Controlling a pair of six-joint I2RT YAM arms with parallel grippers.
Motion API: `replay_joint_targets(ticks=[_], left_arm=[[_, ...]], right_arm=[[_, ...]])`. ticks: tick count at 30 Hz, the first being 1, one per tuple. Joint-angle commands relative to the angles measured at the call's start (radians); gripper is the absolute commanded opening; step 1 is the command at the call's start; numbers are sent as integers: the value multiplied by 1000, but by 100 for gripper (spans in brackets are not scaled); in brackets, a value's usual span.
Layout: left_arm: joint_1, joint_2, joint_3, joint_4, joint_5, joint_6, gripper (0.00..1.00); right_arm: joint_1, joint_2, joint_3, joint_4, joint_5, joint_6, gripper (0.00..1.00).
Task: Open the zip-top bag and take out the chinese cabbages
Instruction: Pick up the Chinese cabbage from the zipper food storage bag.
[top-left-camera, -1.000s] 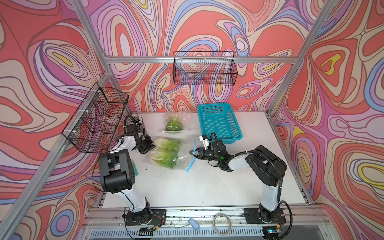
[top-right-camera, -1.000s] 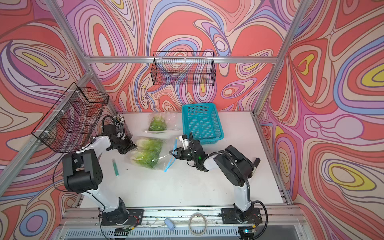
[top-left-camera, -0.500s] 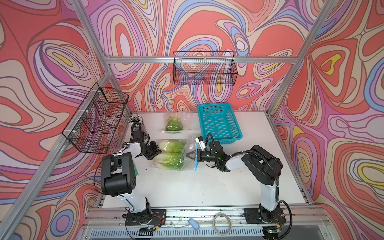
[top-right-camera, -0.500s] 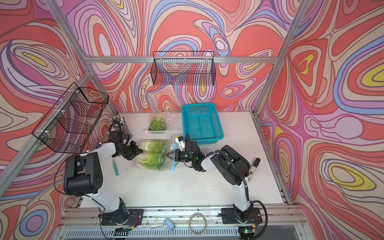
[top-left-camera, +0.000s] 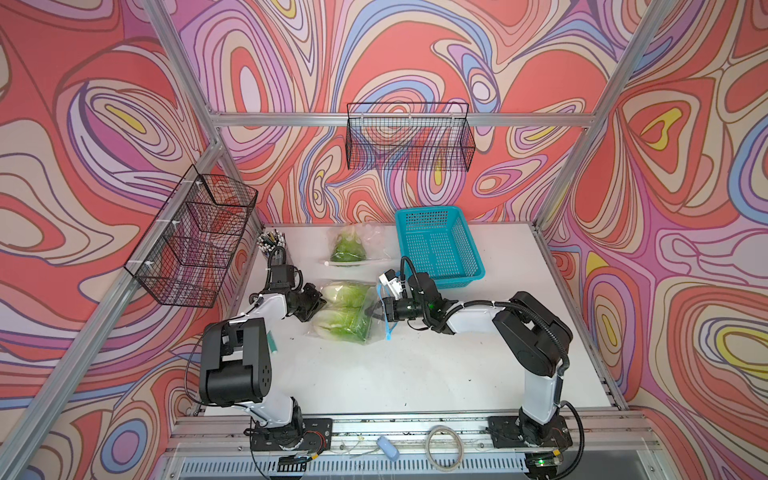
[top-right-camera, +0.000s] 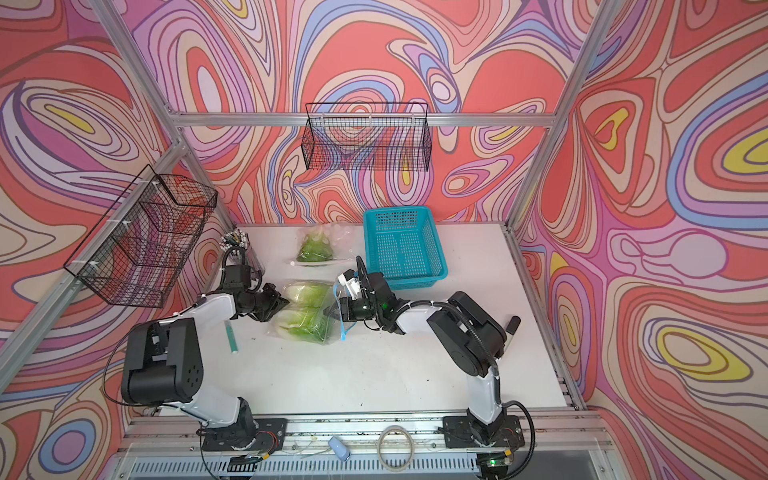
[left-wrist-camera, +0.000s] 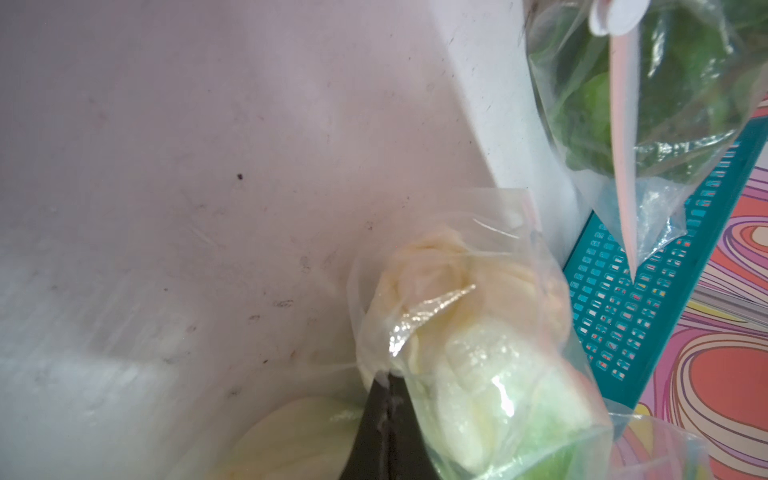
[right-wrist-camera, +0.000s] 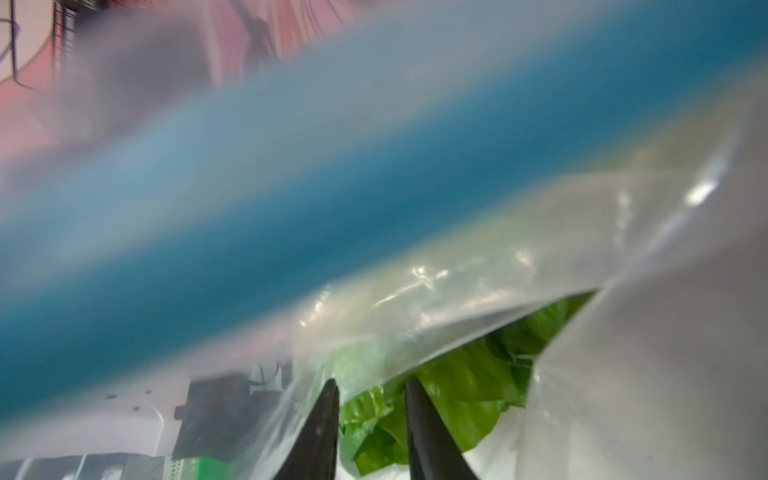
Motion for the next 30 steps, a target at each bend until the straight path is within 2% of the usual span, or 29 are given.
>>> replay_joint_targets(ticks=[1, 8, 13, 21, 27, 30], left_arm=[[-5, -33, -20, 38, -24, -35, 0], [-5, -47, -22, 47, -34, -47, 0], [-8, -49, -28, 48, -38, -51, 0], [-15, -48, -47, 69, -45, -65, 0], [-21, -50, -58, 84, -48, -79, 0], [-26, -53, -62, 89, -50, -85, 0]], right_arm=[[8, -19, 24, -192, 50, -71, 27], [14, -19, -12, -183, 57, -44, 24], [28, -18, -42, -56, 11, 18, 35], [59, 25, -56, 121, -51, 111, 48], [67, 46, -52, 173, -53, 144, 49], [68, 61, -41, 172, -51, 152, 41]])
